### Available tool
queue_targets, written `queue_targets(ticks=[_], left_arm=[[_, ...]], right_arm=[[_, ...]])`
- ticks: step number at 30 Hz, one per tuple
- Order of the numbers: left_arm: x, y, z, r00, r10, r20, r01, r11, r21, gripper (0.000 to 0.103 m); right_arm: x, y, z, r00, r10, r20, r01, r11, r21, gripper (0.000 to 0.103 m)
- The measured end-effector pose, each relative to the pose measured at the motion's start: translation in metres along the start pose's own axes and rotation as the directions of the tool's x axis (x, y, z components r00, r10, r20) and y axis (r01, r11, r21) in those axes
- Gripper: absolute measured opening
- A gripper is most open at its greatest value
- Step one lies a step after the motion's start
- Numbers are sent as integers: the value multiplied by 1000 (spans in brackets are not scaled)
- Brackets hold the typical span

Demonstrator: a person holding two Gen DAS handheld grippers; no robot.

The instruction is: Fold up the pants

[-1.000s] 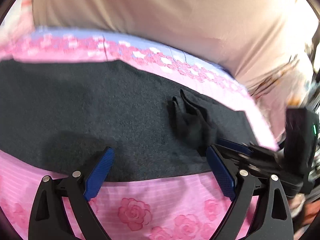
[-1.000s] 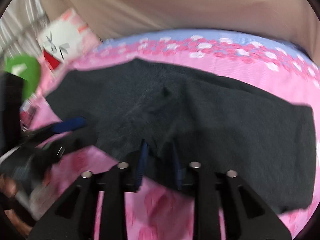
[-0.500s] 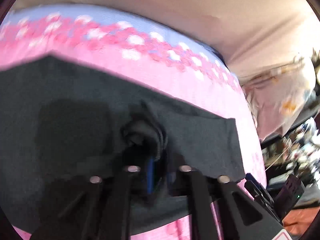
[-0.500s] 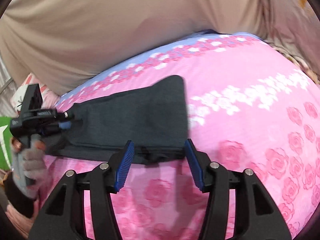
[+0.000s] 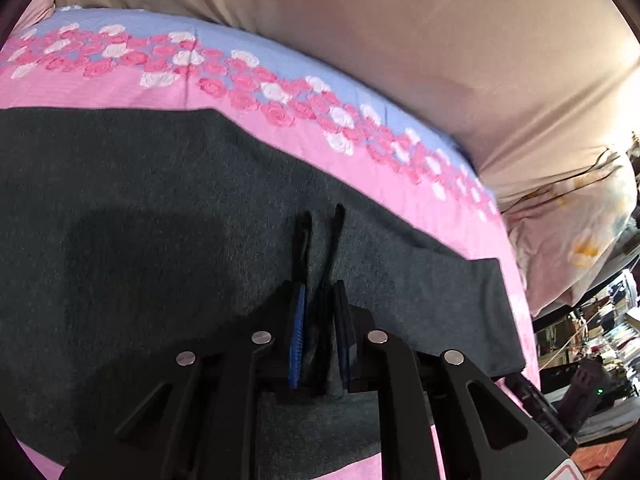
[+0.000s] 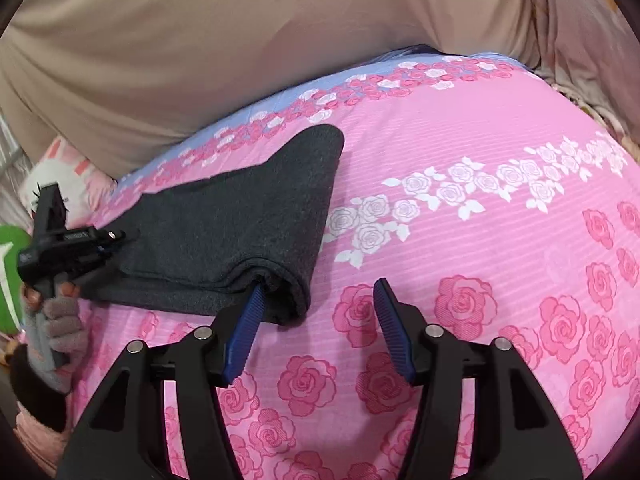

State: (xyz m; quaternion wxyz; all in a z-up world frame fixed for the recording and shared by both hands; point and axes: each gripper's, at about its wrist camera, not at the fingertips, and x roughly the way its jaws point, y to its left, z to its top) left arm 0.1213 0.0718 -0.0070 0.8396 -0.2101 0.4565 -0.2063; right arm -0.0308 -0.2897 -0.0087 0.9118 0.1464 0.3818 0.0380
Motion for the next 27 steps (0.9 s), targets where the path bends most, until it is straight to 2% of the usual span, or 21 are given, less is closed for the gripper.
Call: queue_targets(ticks=[3,5,6,9,11,13,15,18,21,22,23,24,25,27], left_arm=[[4,2,-6,1000,0,-13,0,1000,7,11],[3,3,-8,1000,1,-11,-1,1000,11,11],[2,3,-8,1000,2,-11,-2,1000,14,11],[9,0,-8,1000,-2,-10,2,1000,13,13],[13,0,-6,1000,-14,-10,14,1000,3,14],[13,3,-6,1000,-26,-13,26,1000,-7,15],[12,3,-6,1000,-25,-12,25,1000,-5,15],[13,-1,-7,1000,-8,-8,8,1000,11,16],[13,-5,-8,1000,1,-4,-1,1000,27,18],[13,-5,-8,1000,1,-3,-1,1000,30,19],[14,-6,-8,1000,2,-2,-2,999,32,19],[14,-5,-8,1000,0,-2,0,999,32,19],[14,-5,-8,1000,-4,-2,4,1000,28,19],[14,-1,-8,1000,-25,-2,25,1000,10,19]], right_arm=[[13,7,2,999,-27,-41,26,999,-31,53],[18,11,3,997,-48,-59,45,998,-48,29],[17,13,5,998,-38,-55,35,998,-53,11],[0,16,10,997,-64,31,66,996,-53,11],[-7,3,11,995,-96,41,96,995,-11,13],[1,-17,6,991,-130,-7,131,991,43,47],[-1,-24,-2,994,-109,-8,110,991,81,47],[-14,-5,-7,988,-141,58,140,990,17,47],[2,13,-7,993,-117,6,117,992,-51,46],[10,12,-4,994,-104,-30,102,993,-51,32],[14,5,0,994,-104,-40,103,995,-17,23],[13,-4,4,994,-100,-34,101,995,25,19],[12,-14,6,995,-92,-31,94,993,68,22],[11,-28,5,998,-41,-41,46,989,142,22]])
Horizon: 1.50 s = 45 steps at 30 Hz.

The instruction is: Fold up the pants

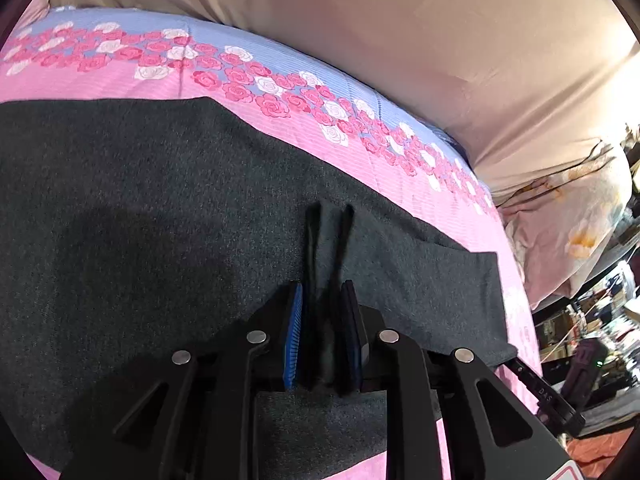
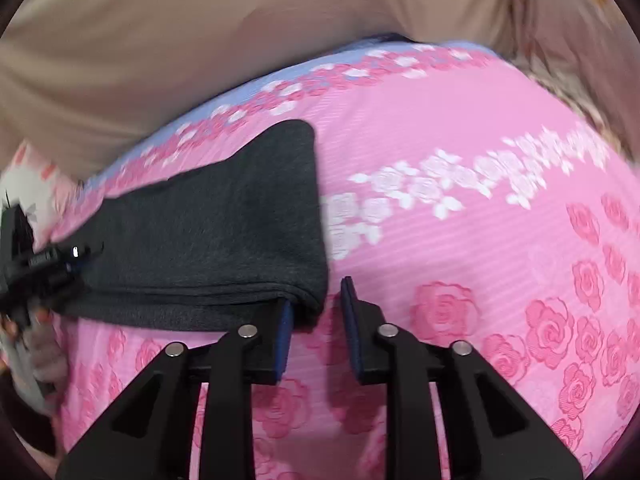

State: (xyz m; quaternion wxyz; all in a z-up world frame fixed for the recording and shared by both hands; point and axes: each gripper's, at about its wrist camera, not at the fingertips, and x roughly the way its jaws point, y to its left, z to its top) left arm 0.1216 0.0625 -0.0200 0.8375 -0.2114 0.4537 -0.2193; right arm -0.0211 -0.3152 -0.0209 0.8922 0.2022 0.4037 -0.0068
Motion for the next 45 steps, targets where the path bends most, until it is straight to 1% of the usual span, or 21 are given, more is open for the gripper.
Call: queue_targets(ticks=[3,6,8,9,11,13,14,16,18,19,22,24,26,28,29,31,33,35,37,42,45], left_arm=[[0,3,1,1000,-16,-3,16,1000,-15,20],[0,-5,-1,1000,10,5,-10,1000,15,24],[0,-14,-4,999,48,17,-49,997,65,28],[-1,-20,-6,996,81,33,-84,992,96,30],[-5,-32,-12,986,145,86,-156,978,135,37],[-15,-41,-18,973,174,150,-199,965,171,44],[-20,-45,-19,971,166,174,-197,964,181,44],[-29,-51,-18,972,103,210,-141,974,175,45],[-28,-62,-9,981,-7,193,-29,983,179,48],[-24,-66,-6,983,-13,182,-20,983,180,48],[15,-71,8,998,-10,69,-1,988,154,54],[47,-61,12,998,61,-9,-59,991,120,49],[42,-57,12,999,48,15,-50,989,142,49],[38,-47,10,1000,15,20,-18,993,121,49],[36,-44,9,1000,6,21,-8,993,116,49],[34,-45,7,999,20,36,-24,992,127,50],[29,-48,5,997,43,62,-51,989,137,50],[13,-47,4,989,67,129,-85,987,136,53],[-12,-36,0,980,72,187,-92,991,99,62],[-48,-2,-4,959,123,256,-127,992,0,62],[-65,17,-7,946,161,281,-146,986,-75,63]], right_arm=[[-8,9,-6,999,-36,28,37,999,-17,29],[-12,24,-6,995,-85,59,90,992,-84,28],[-5,20,-3,990,-138,35,141,985,-97,36],[-6,12,-2,993,-117,23,118,991,-56,39],[-19,10,-3,994,-100,35,101,994,-31,39],[-35,24,-2,989,-121,88,128,988,-82,36],[-42,32,-1,986,-119,115,132,985,-109,33],[-51,50,3,987,-67,147,90,985,-150,12],[-50,69,12,988,19,153,10,983,-185,7],[-47,77,15,988,43,146,-12,978,-206,7],[-10,92,25,996,42,79,-21,967,-253,6],[22,82,34,999,-9,32,16,973,-230,6],[46,60,42,994,-112,8,112,976,-187,4],[42,49,46,998,-55,7,55,989,-134,2],[39,50,46,999,-34,21,36,990,-135,7],[48,54,45,997,-74,18,76,980,-182,3],[51,49,41,998,-62,31,67,983,-171,2],[41,48,38,998,-50,31,54,989,-135,4],[27,48,32,998,-35,43,40,992,-117,8],[7,45,19,996,-44,77,54,991,-120,22],[6,84,12,996,83,25,-76,973,-219,30]])
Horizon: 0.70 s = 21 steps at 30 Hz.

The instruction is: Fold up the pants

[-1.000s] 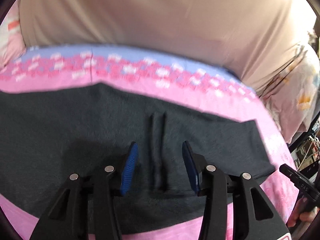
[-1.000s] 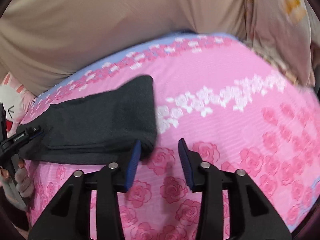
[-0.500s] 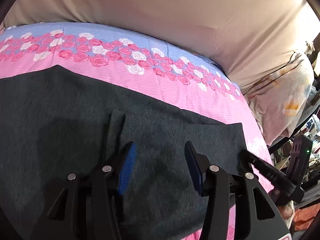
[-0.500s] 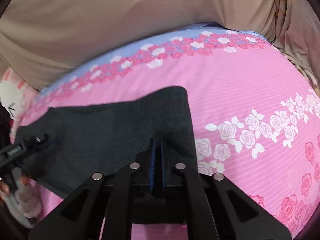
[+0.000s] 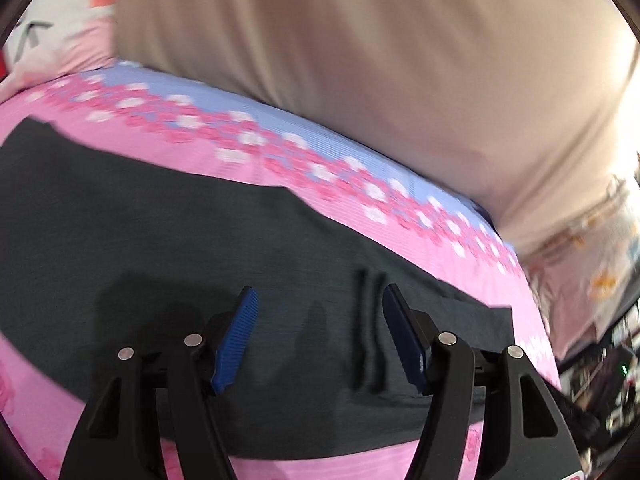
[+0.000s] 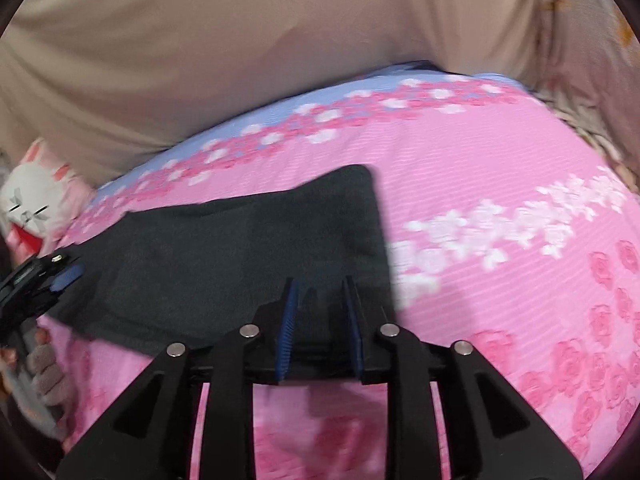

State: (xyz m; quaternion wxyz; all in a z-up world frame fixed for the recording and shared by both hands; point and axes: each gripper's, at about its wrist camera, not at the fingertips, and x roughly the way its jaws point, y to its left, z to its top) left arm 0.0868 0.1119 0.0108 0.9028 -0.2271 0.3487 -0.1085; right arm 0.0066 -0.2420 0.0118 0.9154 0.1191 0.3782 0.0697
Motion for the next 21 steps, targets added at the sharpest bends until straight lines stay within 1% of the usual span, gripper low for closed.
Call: queue_targets(ticks=[1,3,6,8,9,10,11,12,13,14,15,17,18,19,20,21], left_arm=[[-3,4,0,1000,8,8,-8,1000,-10,65],[-10,12,0,999,36,19,-36,999,-18,69],[-19,20,-4,996,90,23,-90,996,5,70],[-25,24,-8,991,133,30,-134,990,39,73],[-28,26,-9,988,151,35,-153,987,54,75],[-32,30,-11,985,167,43,-169,983,71,77],[-36,35,-12,982,183,50,-186,979,83,78],[-39,40,-13,981,187,51,-191,978,80,78],[-43,47,-13,984,171,47,-174,982,69,78],[-48,56,-12,989,138,44,-140,989,48,79],[-52,62,-11,991,128,47,-129,991,32,79],[-62,78,-8,989,134,70,-133,991,-17,79],[-65,84,-8,988,135,77,-132,991,-37,79],[-68,88,-7,987,136,84,-132,990,-55,79],[-72,95,-6,986,141,94,-133,988,-83,79],[-75,99,-5,984,144,101,-134,986,-100,79]], right_arm=[[4,20,0,999,33,-6,-34,998,-53,39],[15,55,-2,997,68,-23,-71,987,-144,48],[49,118,-7,986,130,-101,-153,949,-277,48],[69,143,-11,984,117,-131,-155,929,-337,48],[83,157,-14,985,98,-142,-145,917,-373,48],[94,163,-14,989,71,-134,-118,911,-396,47],[102,167,-13,992,39,-120,-85,907,-412,46],[106,170,-9,994,26,-108,-68,909,-411,36],[107,172,-5,995,22,-102,-61,913,-404,12],[107,171,1,994,16,-105,-55,921,-385,12],[105,171,9,994,34,-108,-70,935,-349,12],[96,174,15,996,42,-83,-68,938,-341,12],[95,179,17,995,57,-79,-81,935,-346,12],[97,186,15,993,70,-91,-98,933,-345,12],[110,191,11,987,79,-141,-125,929,-348,13],[124,193,4,981,61,-187,-126,925,-358,18]])
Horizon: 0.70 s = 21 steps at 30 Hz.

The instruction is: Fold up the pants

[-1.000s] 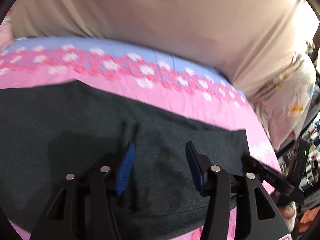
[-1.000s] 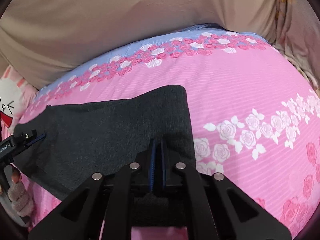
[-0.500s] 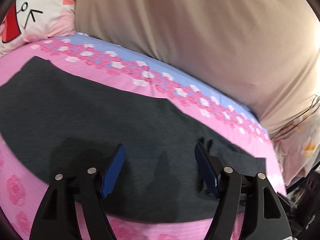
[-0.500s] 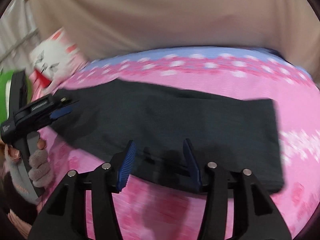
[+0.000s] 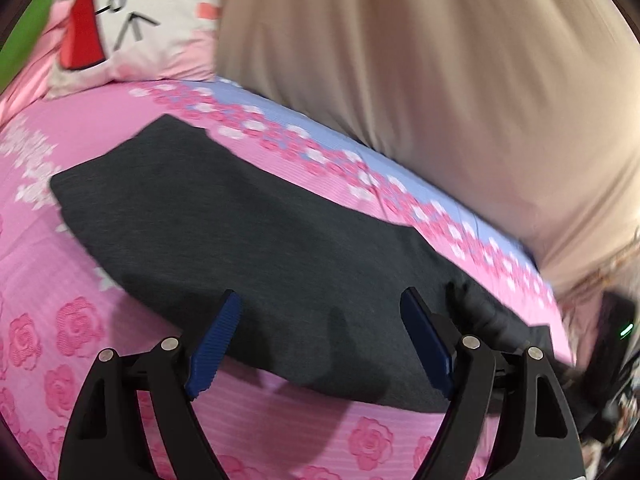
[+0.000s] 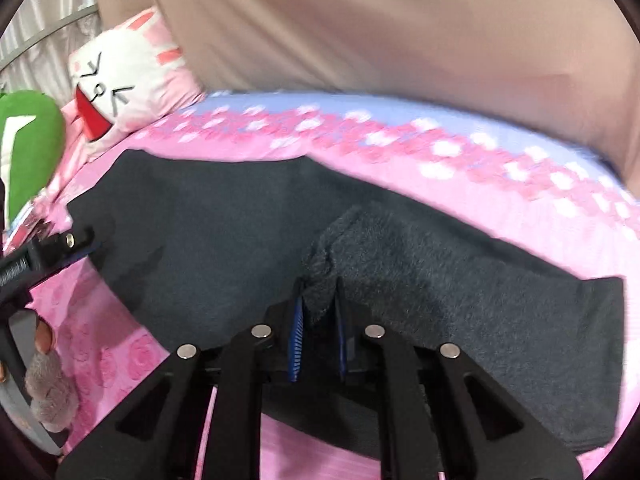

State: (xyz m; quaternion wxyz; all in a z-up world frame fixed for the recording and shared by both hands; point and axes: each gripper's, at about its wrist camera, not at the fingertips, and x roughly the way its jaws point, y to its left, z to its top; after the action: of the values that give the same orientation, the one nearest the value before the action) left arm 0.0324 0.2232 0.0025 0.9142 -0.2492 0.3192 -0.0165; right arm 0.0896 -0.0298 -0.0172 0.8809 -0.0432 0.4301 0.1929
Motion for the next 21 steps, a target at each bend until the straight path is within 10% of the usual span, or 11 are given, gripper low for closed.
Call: queue_targets(ticks=[8,13,15,21], left_arm=[[-37,58,13,992,50,115,-37,992,-119,82],[-52,131,19,987,88,137,-32,928,-372,82],[-39,150,19,994,82,72,-40,887,-459,82],[-18,139,37,997,75,28,-57,913,-404,88]], right_arm=[[-104,-61,-42,974,-122,189,97,986,135,43],[-158,-185,-112,936,-326,137,228,854,468,63],[-158,-216,-130,954,-275,116,164,808,567,63],[-126,-226,-129,981,-91,169,-36,778,627,64]])
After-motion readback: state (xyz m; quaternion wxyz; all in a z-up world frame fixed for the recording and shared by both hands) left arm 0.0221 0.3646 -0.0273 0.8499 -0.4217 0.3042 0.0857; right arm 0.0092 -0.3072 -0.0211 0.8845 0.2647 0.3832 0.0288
